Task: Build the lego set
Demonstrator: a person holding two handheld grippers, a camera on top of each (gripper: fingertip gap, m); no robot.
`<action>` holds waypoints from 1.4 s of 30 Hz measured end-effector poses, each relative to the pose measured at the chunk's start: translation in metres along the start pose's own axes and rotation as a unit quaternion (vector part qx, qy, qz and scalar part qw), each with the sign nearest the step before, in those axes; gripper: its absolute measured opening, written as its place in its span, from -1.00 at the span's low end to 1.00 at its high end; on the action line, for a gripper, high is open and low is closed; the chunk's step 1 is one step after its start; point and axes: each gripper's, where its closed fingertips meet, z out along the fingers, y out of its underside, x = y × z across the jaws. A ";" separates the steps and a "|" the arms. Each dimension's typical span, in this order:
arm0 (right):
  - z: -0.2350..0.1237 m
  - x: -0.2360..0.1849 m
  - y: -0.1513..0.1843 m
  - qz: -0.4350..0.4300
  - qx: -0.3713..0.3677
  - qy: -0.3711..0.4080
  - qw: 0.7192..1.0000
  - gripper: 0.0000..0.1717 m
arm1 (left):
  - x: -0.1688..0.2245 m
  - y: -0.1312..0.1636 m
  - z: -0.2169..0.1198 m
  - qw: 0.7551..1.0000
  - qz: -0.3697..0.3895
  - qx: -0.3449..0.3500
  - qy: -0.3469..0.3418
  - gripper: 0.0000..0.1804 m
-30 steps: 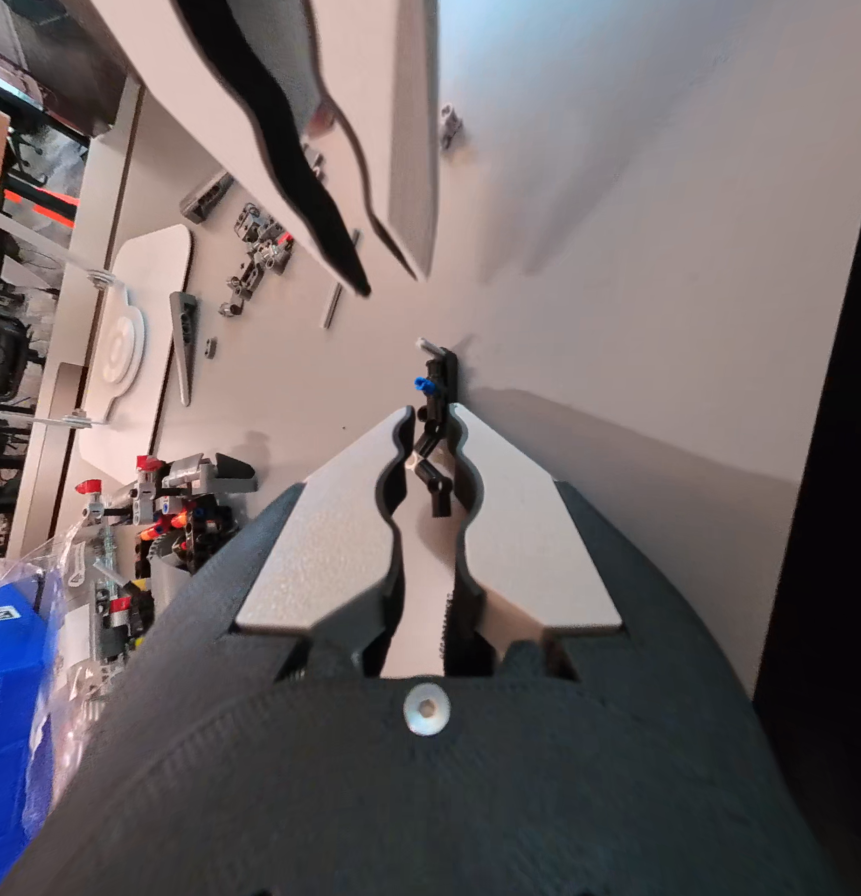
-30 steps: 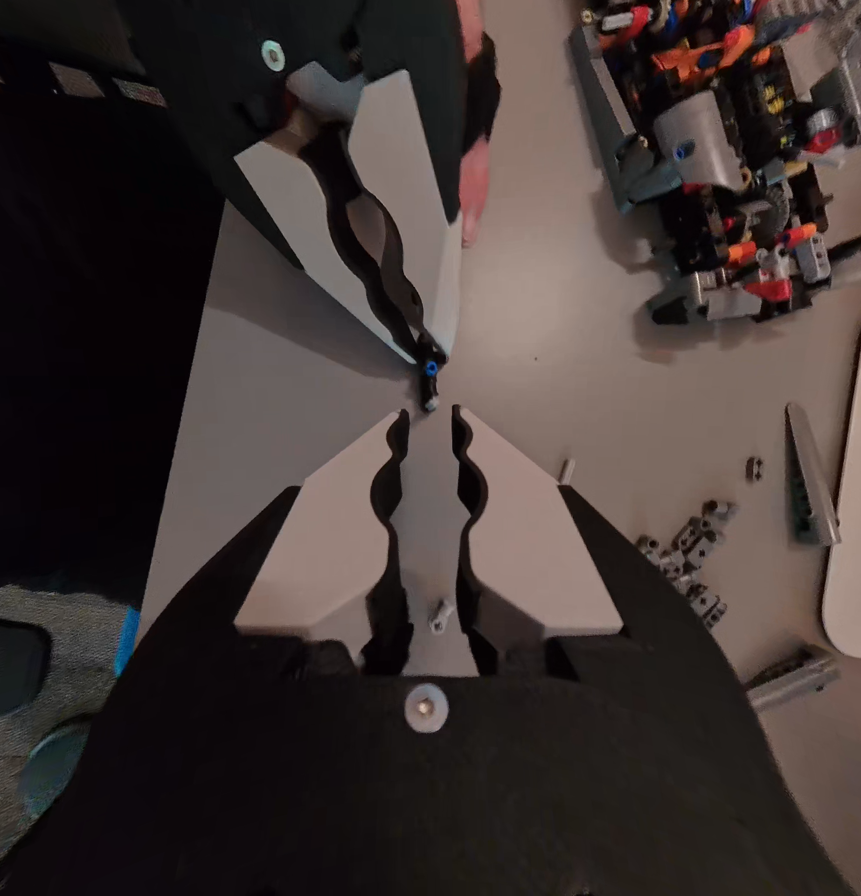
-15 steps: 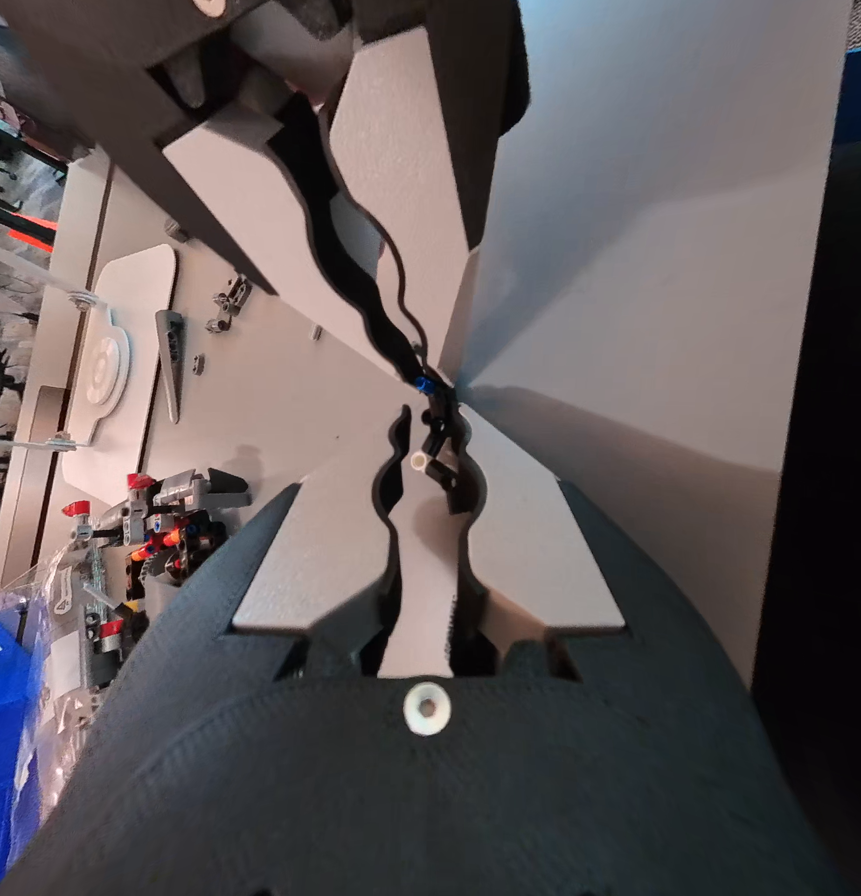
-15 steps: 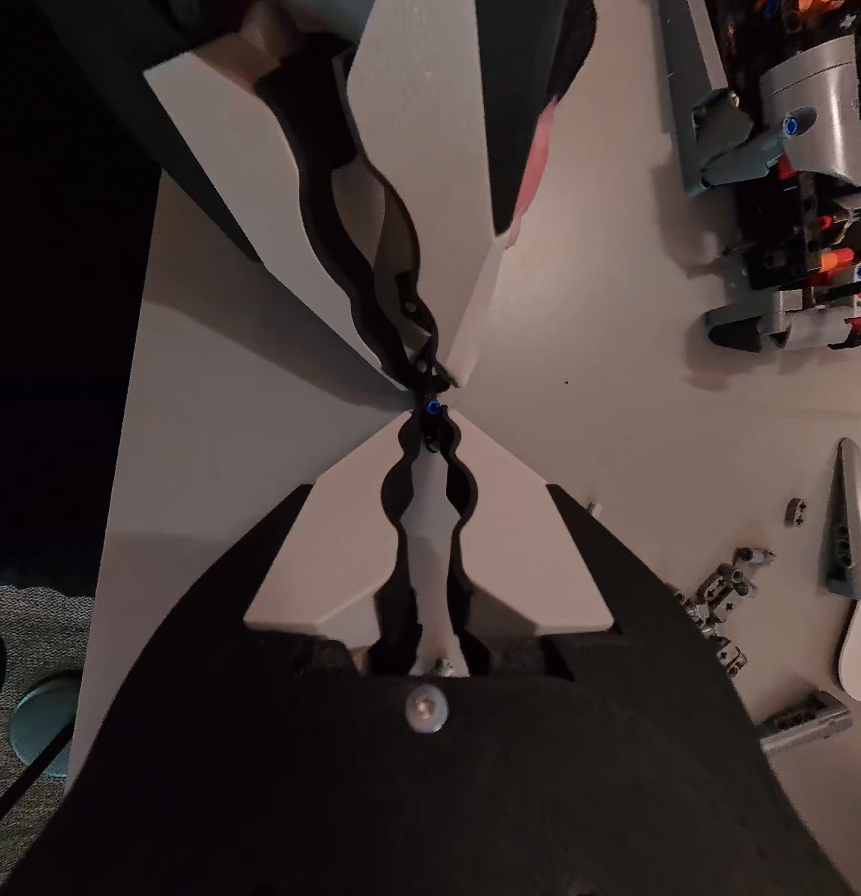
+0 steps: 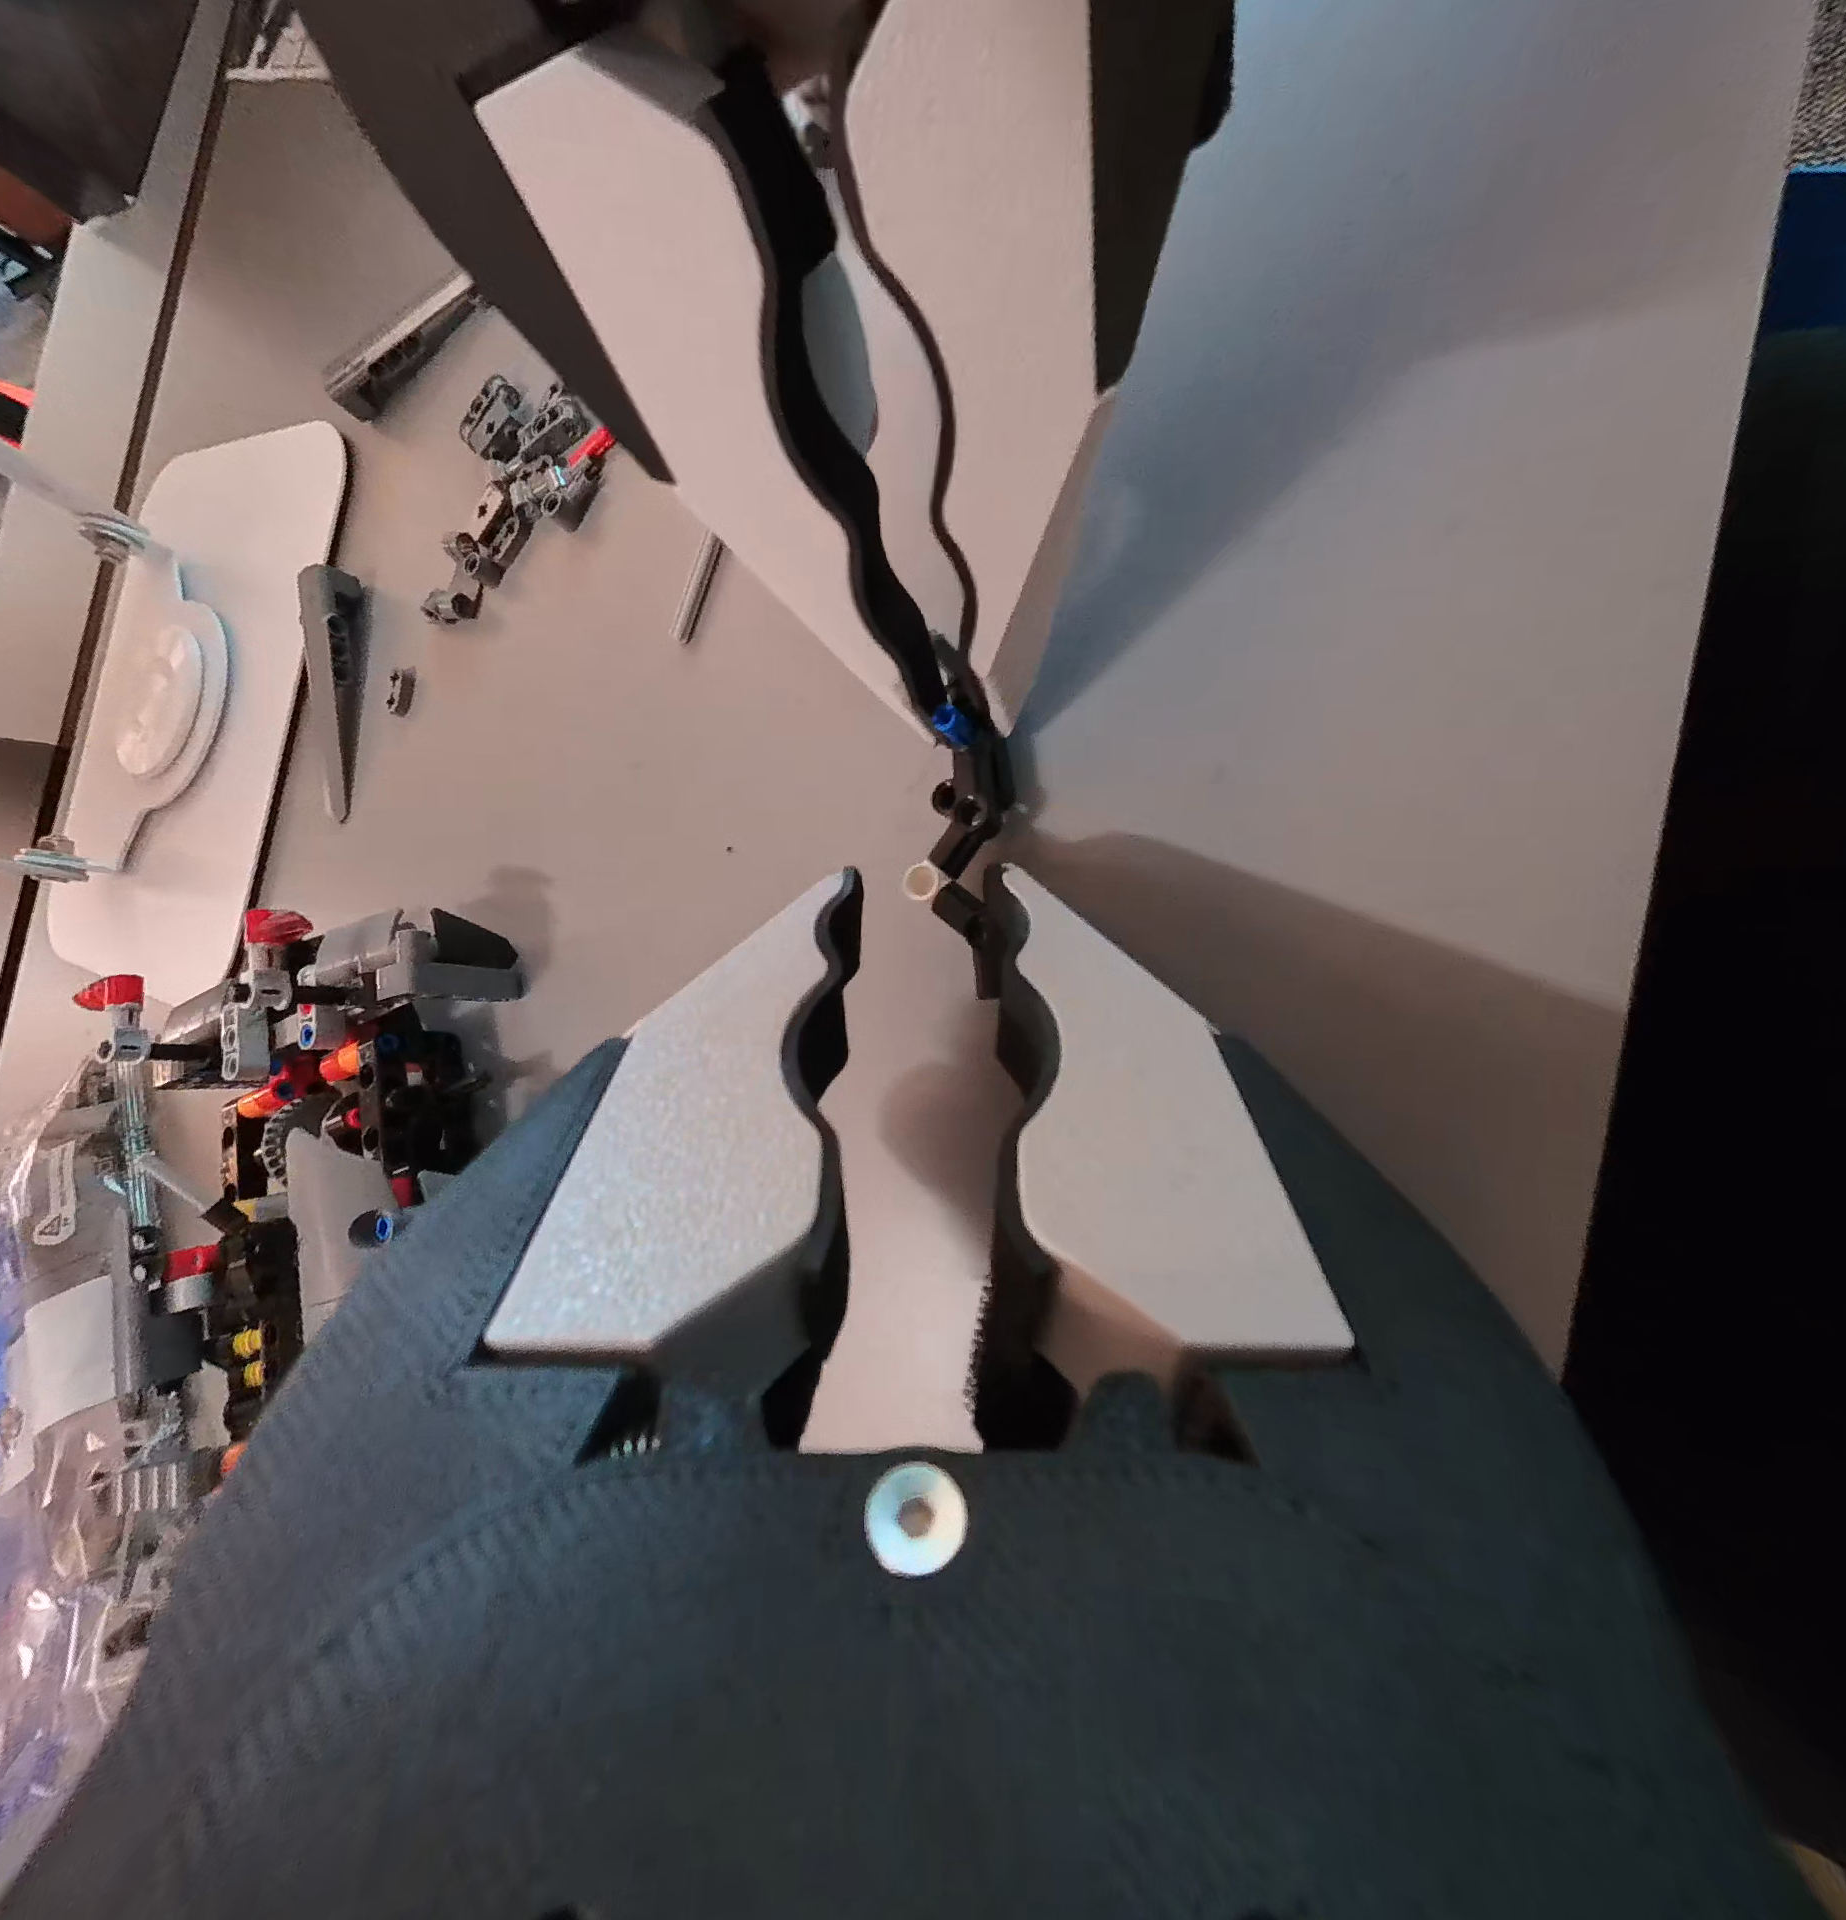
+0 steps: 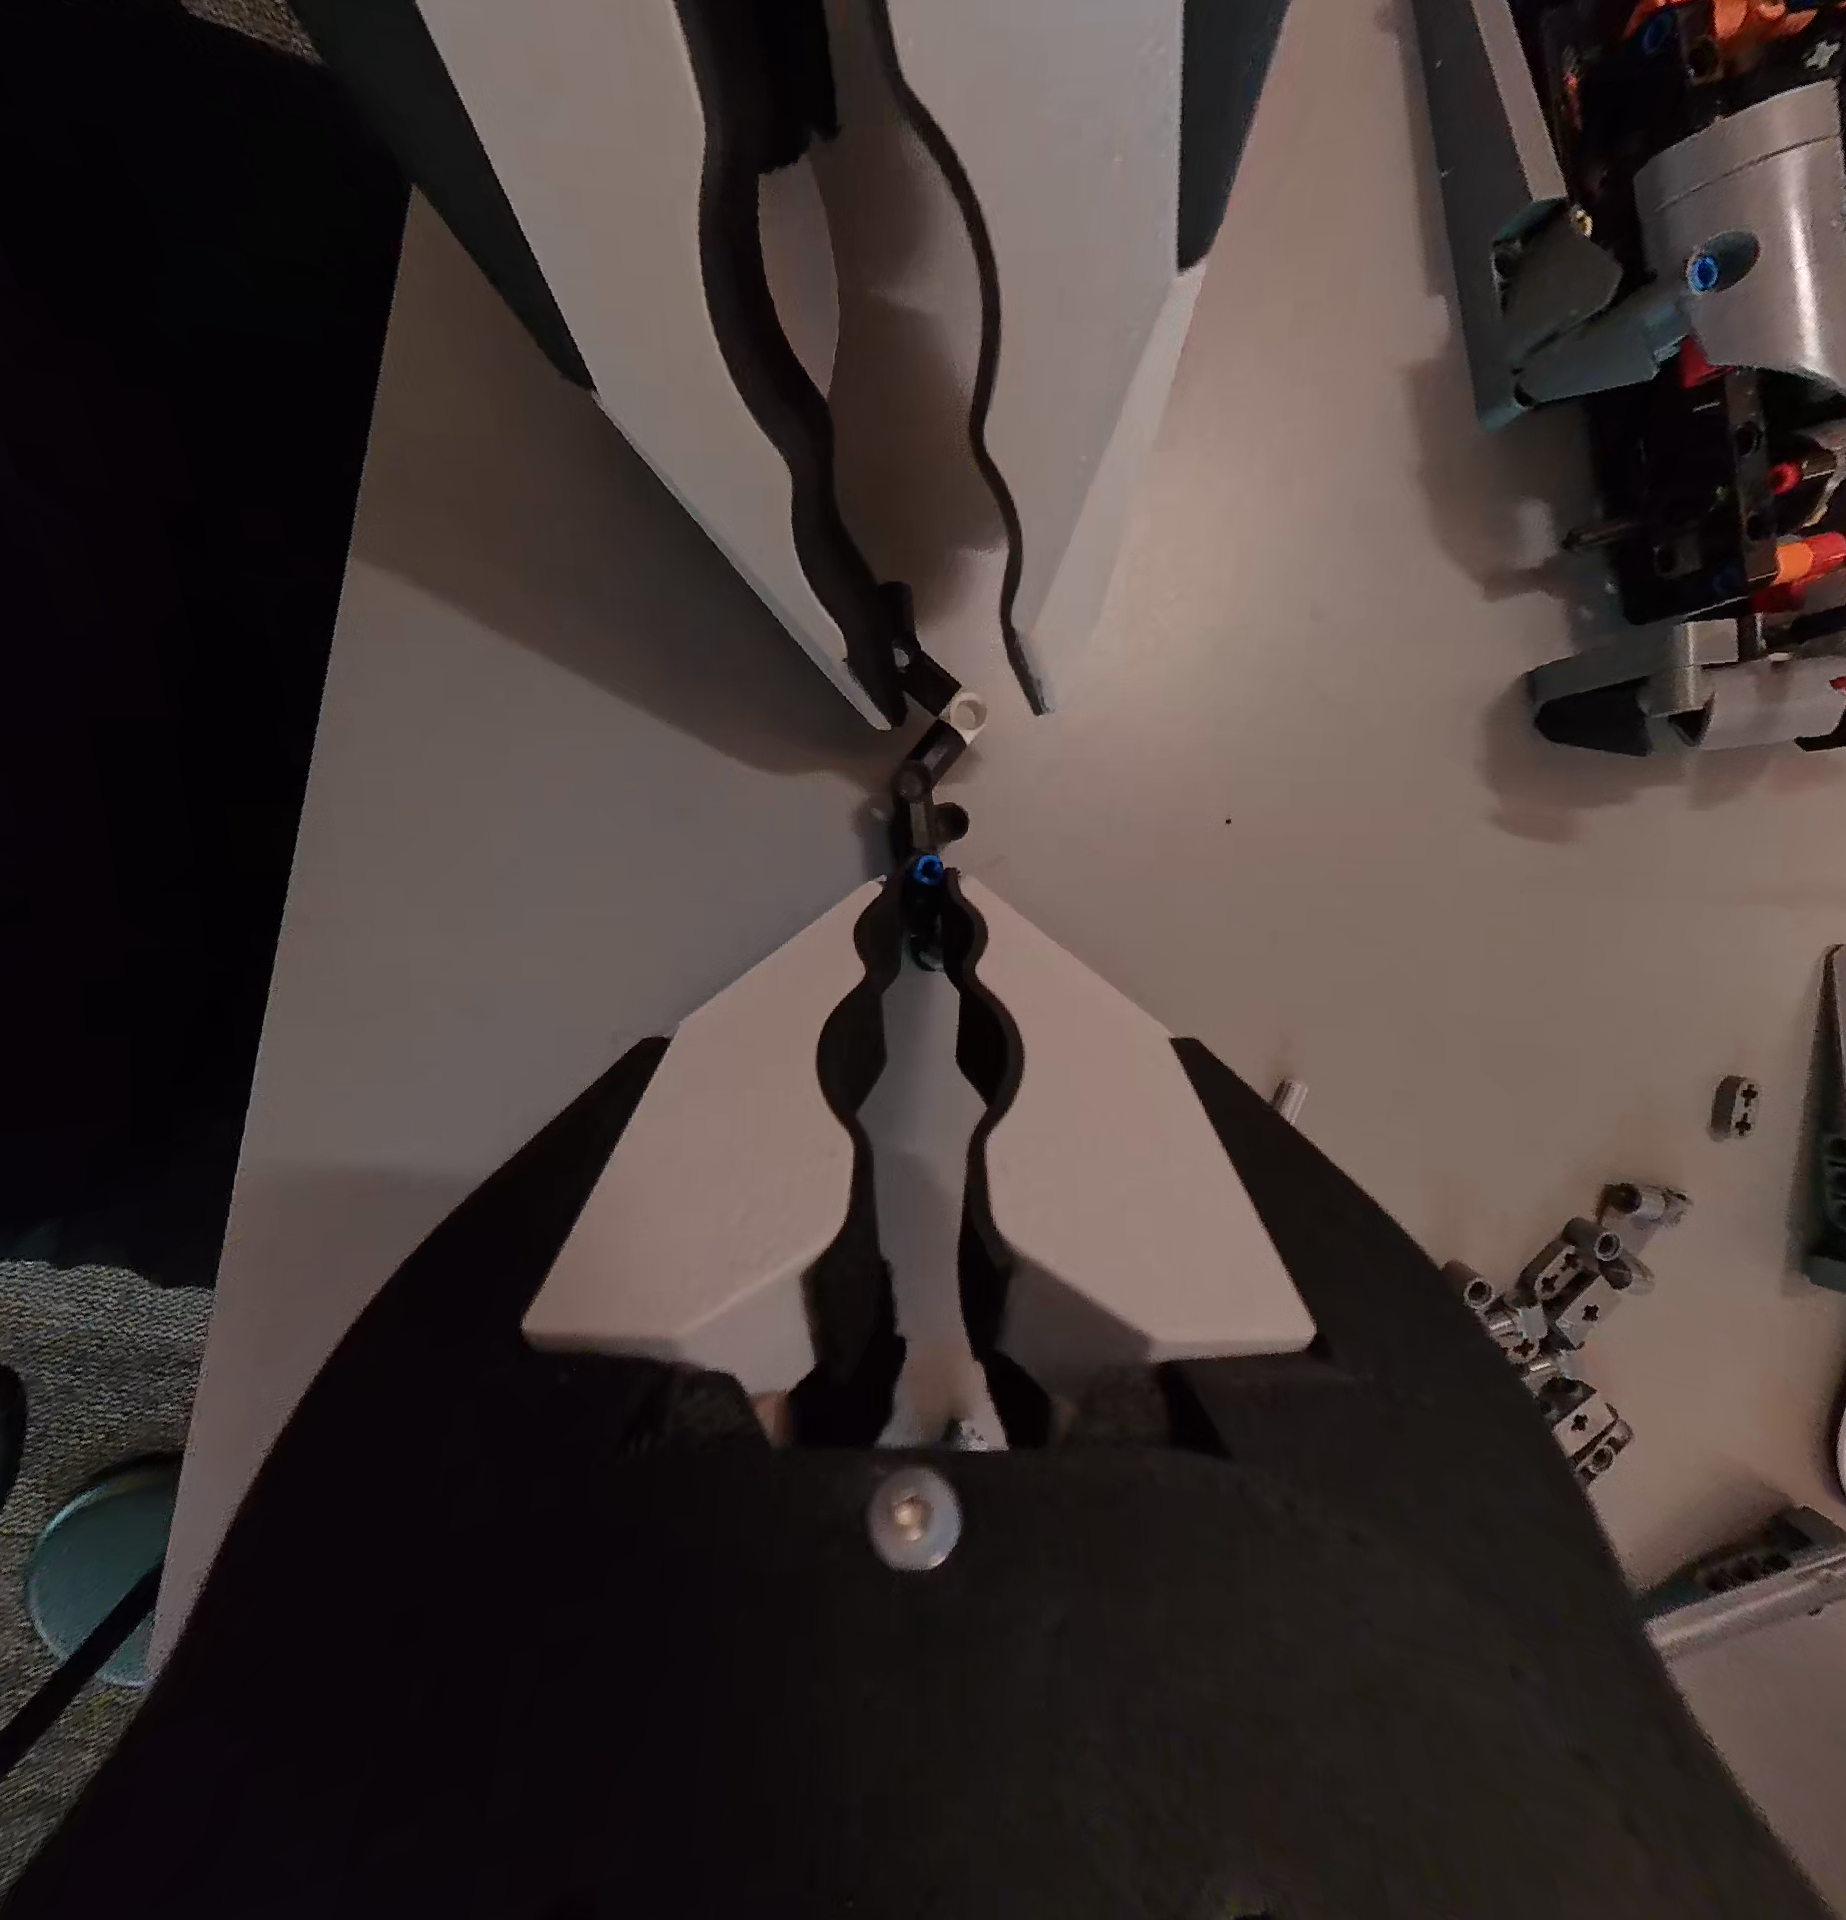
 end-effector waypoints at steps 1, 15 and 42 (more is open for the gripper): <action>0.000 0.000 0.000 -0.002 0.001 0.002 1.000 -0.96 | 0.000 0.000 -0.001 1.000 -0.004 0.002 0.000 -0.75; 0.000 0.001 -0.001 -0.060 -0.011 0.104 0.993 -0.96 | -0.002 0.004 -0.023 0.996 -0.069 0.056 0.028 -0.71; 0.000 0.007 0.003 -0.203 -0.050 0.345 0.915 -0.95 | 0.004 0.006 -0.012 0.980 -0.168 0.080 0.076 -0.70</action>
